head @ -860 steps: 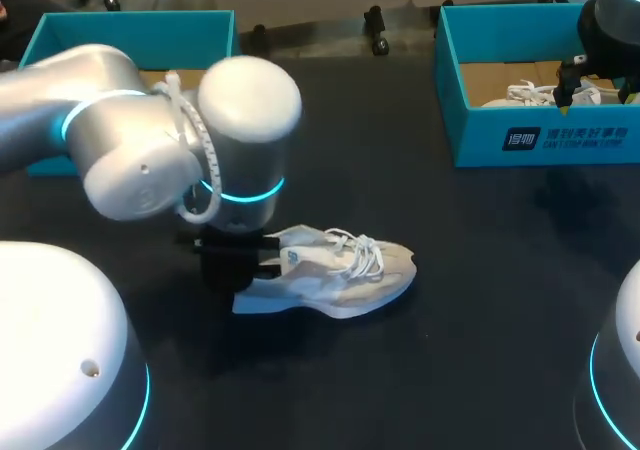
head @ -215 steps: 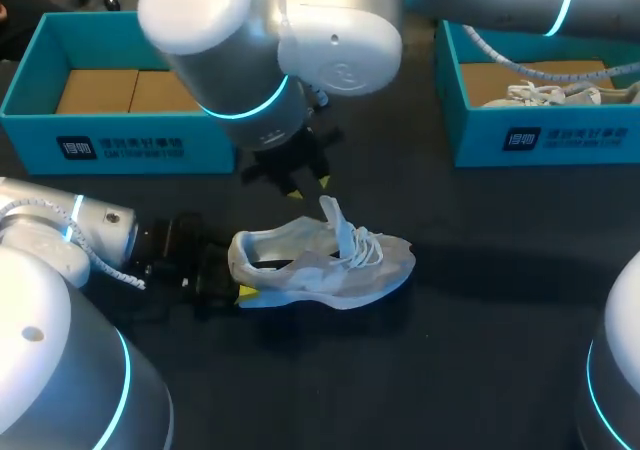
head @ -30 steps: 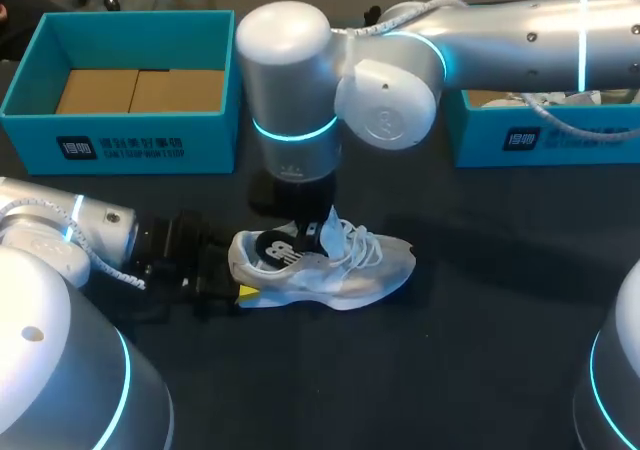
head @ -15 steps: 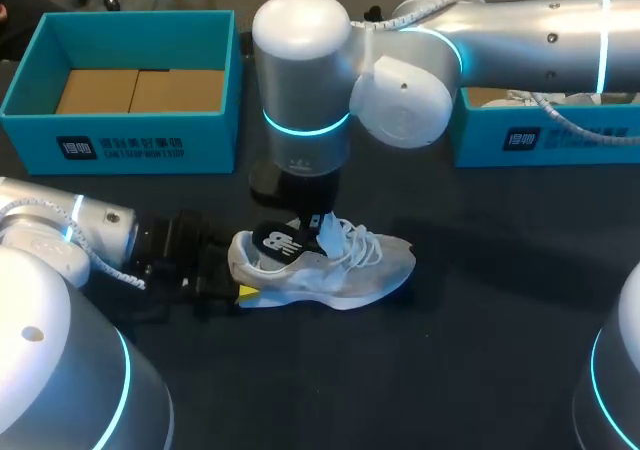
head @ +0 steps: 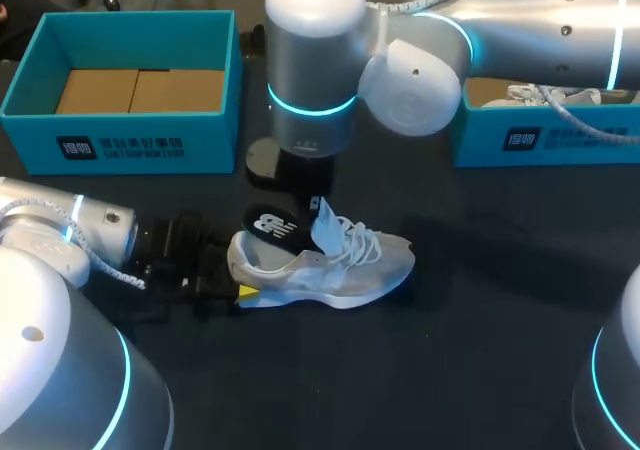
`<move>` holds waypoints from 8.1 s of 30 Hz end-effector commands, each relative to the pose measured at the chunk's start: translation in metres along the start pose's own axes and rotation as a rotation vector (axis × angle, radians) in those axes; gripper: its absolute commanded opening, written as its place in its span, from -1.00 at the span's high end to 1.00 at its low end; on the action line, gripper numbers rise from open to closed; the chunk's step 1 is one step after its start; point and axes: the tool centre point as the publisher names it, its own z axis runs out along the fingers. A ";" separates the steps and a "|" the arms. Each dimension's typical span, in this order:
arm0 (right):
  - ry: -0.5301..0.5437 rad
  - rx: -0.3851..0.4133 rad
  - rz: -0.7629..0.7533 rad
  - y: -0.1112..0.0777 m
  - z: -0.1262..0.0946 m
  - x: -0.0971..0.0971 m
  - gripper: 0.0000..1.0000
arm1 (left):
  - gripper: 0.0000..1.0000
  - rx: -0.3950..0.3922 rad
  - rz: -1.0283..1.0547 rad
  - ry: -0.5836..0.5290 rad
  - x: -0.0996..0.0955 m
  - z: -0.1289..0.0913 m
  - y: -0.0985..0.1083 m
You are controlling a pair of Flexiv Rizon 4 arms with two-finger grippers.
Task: Take the shoe out of the shoebox, open the shoe tongue, remove and reinsert the insole, then place the shoe into the shoebox
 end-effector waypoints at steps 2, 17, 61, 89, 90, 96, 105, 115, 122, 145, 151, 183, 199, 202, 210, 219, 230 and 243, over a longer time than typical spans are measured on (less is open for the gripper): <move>0.021 -0.058 -0.044 -0.002 -0.002 -0.001 1.00 | 1.00 -0.003 0.000 0.000 -0.003 0.001 0.004; 0.117 -0.146 -0.187 0.028 -0.015 0.001 1.00 | 1.00 -0.003 0.000 0.000 -0.003 0.001 0.004; 0.516 -0.420 -0.083 0.049 -0.021 -0.005 0.25 | 1.00 -0.003 0.000 0.000 -0.003 0.001 0.004; 0.646 -0.474 -0.078 0.066 0.003 0.019 0.23 | 1.00 -0.003 0.000 0.000 -0.003 0.001 0.004; 0.648 -0.474 -0.078 0.067 0.004 0.020 0.27 | 1.00 -0.003 0.000 0.000 -0.003 0.001 0.004; 0.658 -0.474 -0.079 0.067 0.006 0.022 0.70 | 1.00 -0.003 0.000 0.000 -0.003 0.001 0.004; 0.643 -0.513 -0.083 0.070 -0.002 0.022 1.00 | 1.00 -0.003 0.000 0.000 -0.003 0.001 0.004; 0.502 -0.665 -0.042 0.076 -0.029 0.006 1.00 | 1.00 -0.003 0.000 0.000 -0.003 0.001 0.004; 0.422 -0.725 -0.023 0.084 -0.051 -0.010 1.00 | 1.00 -0.003 0.000 0.000 -0.003 0.001 0.004; 0.196 -0.776 -0.043 0.099 -0.109 -0.070 1.00 | 1.00 -0.003 0.000 0.000 -0.003 0.001 0.004; 0.099 -0.825 -0.021 0.099 -0.124 -0.083 1.00 | 1.00 -0.003 0.000 0.000 -0.003 0.001 0.004; -0.033 -0.995 -0.051 0.083 -0.158 -0.121 1.00 | 1.00 -0.003 0.000 0.000 -0.003 0.001 0.004; 0.033 -1.185 -0.015 0.037 -0.199 -0.132 1.00 | 1.00 -0.003 0.000 0.000 -0.003 0.001 0.004; 0.049 -1.182 -0.009 0.031 -0.216 -0.133 1.00 | 1.00 -0.003 0.000 0.000 -0.003 0.001 0.004; 0.069 -1.246 0.058 0.025 -0.257 -0.135 1.00 | 1.00 -0.003 0.000 0.000 -0.003 0.001 0.004; 0.147 -1.279 0.121 0.030 -0.300 -0.133 1.00 | 1.00 -0.003 0.000 0.000 -0.003 0.001 0.004; 0.404 -1.404 0.189 0.033 -0.315 -0.116 1.00 | 1.00 -0.003 0.000 0.000 -0.003 0.001 0.004; 0.404 -1.404 0.189 0.033 -0.315 -0.116 1.00 | 1.00 -0.003 0.000 0.000 -0.003 0.001 0.004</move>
